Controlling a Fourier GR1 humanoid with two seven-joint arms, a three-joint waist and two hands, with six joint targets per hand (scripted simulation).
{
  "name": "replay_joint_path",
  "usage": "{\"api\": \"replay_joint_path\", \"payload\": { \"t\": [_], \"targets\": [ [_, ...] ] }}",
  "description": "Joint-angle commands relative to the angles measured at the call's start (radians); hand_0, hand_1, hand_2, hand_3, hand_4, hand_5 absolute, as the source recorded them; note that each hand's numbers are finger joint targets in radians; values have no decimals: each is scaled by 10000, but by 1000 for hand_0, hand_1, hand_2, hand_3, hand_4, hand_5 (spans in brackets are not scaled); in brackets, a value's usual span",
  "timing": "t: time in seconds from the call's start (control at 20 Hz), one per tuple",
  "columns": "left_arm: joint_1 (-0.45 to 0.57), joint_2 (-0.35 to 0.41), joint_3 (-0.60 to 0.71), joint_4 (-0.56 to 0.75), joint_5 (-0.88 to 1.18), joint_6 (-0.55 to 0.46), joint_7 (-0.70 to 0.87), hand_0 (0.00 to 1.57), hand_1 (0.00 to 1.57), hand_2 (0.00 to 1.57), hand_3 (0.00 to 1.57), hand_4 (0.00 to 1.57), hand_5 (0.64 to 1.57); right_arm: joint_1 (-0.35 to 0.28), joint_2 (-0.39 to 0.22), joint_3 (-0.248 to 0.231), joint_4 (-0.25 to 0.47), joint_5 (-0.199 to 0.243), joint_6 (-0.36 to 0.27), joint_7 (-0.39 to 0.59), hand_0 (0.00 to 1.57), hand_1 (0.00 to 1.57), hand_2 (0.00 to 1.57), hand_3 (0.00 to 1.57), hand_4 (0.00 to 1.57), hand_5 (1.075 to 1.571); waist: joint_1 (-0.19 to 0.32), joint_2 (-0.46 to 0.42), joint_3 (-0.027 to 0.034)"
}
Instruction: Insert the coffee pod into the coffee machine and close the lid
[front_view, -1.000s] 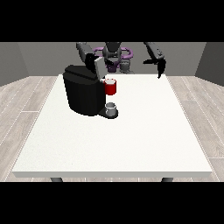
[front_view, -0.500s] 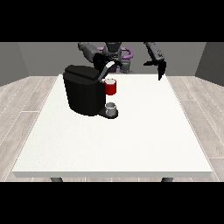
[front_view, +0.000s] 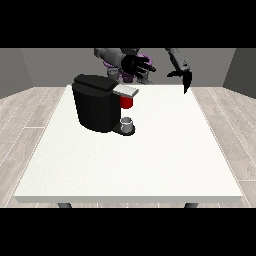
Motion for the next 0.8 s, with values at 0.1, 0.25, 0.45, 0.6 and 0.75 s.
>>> {"api": "replay_joint_path", "payload": {
  "t": [0.1,0.25,0.45,0.6,0.75],
  "targets": [
    [-86,157,50,514,169,-340,-154,0,0,0,0,398,1571,-4,160,652,96,-356,-360,-326,0,0,0,0,407,1571,202,-144,-1],
    [-493,-238,46,616,114,299,-53,0,0,0,0,293,1571,-133,163,771,125,-639,345,-464,0,0,0,0,394,1571,-132,-147,0],
    [-776,-37,54,1248,5,128,-465,0,0,0,0,400,1571,387,164,2372,-308,-1129,-172,-300,0,0,0,0,487,1571,-71,-226,-5],
    [-75,-21,-117,965,75,-246,-142,0,0,0,0,302,1571,1744,165,3166,-555,-1634,991,-1124,0,0,0,0,507,1571,93,-969,3],
    [-191,-19,-112,915,32,-113,-205,0,0,0,0,168,1571,3018,165,3904,-938,-2253,1007,-2453,0,0,0,0,461,1571,-45,-632,8]
  ]
}}
